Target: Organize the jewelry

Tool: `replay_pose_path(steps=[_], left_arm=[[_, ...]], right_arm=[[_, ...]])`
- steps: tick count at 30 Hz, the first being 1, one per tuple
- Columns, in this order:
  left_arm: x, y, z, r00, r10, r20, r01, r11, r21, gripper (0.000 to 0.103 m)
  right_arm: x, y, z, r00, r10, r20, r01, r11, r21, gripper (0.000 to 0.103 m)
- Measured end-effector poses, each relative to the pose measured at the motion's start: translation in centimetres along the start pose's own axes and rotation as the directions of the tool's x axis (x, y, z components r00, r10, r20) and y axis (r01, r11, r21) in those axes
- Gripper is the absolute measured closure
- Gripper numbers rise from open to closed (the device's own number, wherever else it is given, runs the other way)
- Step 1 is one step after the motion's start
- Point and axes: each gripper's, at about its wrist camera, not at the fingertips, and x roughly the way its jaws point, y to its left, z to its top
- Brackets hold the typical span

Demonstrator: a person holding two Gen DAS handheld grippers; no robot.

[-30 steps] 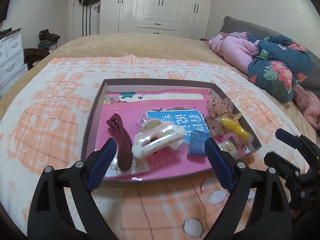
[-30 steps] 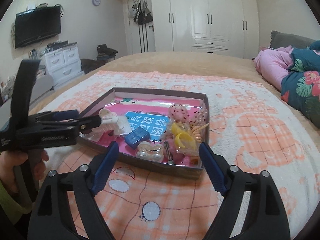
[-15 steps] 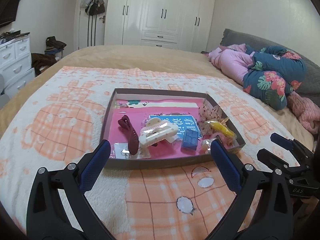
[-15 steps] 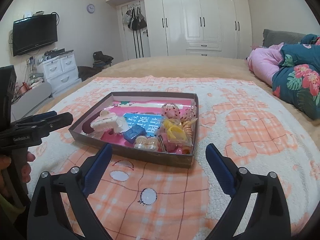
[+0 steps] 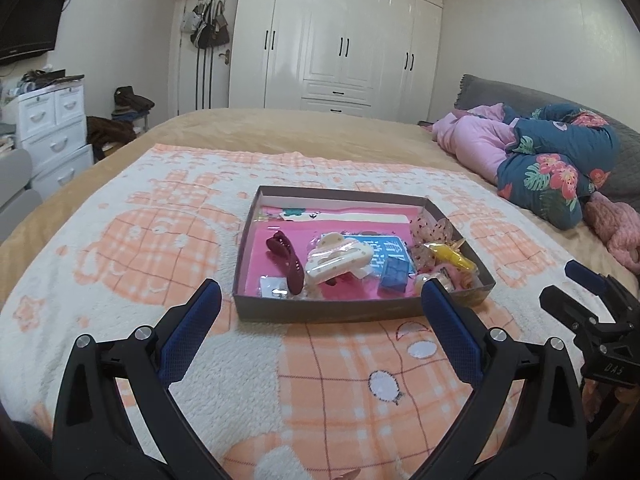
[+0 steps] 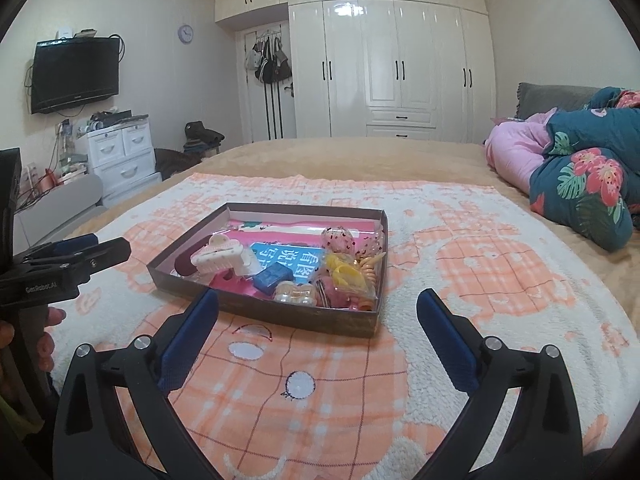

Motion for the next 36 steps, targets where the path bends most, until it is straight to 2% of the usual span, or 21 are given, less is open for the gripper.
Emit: replay_pose_path(steps=[12,22,32,36], left_arm=[[-2.0,0.0,-1.1,0.999,0.012,0.048,-0.012,1.000,0.003,0.011],[-2.8,-0.3,-1.6,0.998,0.023,0.065,-0.024,1.000,0.015,0.011],[-4.9,-0.6,-2.7,0.992,0.039,0.122,-0.042,0.999,0.017,0.011],[-5.6,-0.3,-3.1,0.990,0.053,0.133,-0.053,0.999,0.002,0.011]], right_arm=[[-2.3,0.7,-0.8,0.995,-0.050,0.083,0.052,0.998,-0.033,0.006],[-3.8,1.2,-1.6,0.991,-0.050,0.123,0.055,0.998,-0.033,0.006],[-6.6,1.6,-2.1,0.971,-0.076,0.227,0.084,0.996,-0.029,0.006],[-7.3,1.6,-2.5,0.971,-0.072,0.230,0.080,0.997,-0.024,0.006]])
